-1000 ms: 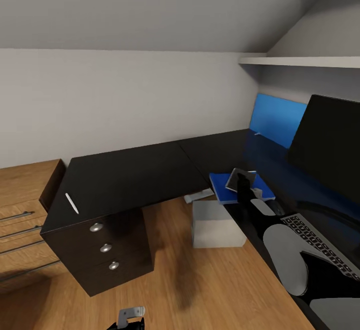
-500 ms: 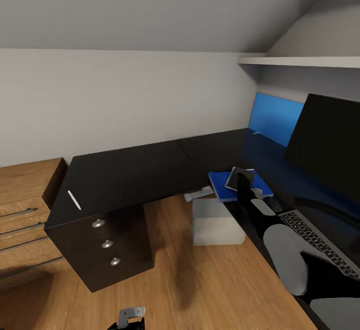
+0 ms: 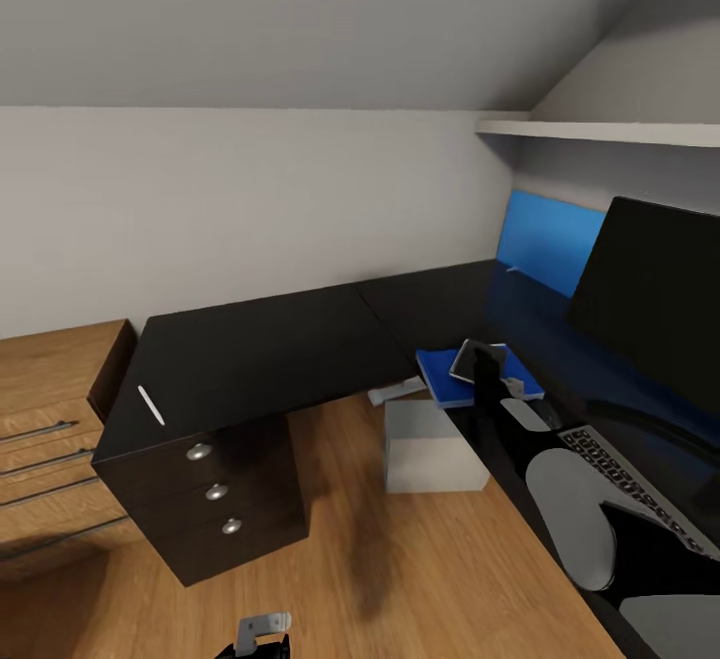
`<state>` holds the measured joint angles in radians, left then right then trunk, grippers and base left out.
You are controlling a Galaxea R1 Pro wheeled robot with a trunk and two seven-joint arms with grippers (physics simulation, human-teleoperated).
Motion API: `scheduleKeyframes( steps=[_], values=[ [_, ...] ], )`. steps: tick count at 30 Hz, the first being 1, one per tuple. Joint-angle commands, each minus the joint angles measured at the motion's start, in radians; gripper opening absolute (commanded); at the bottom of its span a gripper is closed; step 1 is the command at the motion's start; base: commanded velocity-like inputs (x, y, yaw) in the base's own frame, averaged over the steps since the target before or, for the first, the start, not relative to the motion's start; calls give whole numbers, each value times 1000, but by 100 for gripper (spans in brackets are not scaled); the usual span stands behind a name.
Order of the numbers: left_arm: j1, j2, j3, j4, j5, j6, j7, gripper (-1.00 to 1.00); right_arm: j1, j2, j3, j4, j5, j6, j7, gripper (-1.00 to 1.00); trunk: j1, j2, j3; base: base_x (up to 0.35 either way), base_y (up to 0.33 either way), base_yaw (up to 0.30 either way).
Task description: In the bedroom, organize the workspace by keeping the computer under the desk, ensuring the monitor is on the desk, placing the keyboard on the desk next to the monitor, placing the mouse on the desk next to the keyboard, moving the folder from the swivel chair onto the desk next to the mouse, stacking the notebook on top of the folder with the pen on top of the notebook, and positioning the swivel chair next to the desk.
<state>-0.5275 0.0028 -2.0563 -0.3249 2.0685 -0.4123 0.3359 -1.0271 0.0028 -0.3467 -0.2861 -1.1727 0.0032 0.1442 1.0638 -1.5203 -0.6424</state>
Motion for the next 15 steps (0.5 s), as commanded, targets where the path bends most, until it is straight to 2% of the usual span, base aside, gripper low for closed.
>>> scheduleKeyframes(
  steps=[1, 12, 15],
  values=[
    [-2, 0, -8, -3, 5, -6, 6, 100, -1, 0, -2, 1, -10, 0, 5, 100, -4, 7, 2, 0, 0, 0],
    [-2, 0, -8, -3, 5, -5, 6, 100, -1, 0, -2, 1, -10, 0, 5, 100, -4, 7, 2, 0, 0, 0],
    [-2, 1, -7, -3, 5, -5, 6, 100, -1, 0, -2, 1, -10, 0, 5, 100, -4, 7, 2, -124, 0, 0]
  ],
)
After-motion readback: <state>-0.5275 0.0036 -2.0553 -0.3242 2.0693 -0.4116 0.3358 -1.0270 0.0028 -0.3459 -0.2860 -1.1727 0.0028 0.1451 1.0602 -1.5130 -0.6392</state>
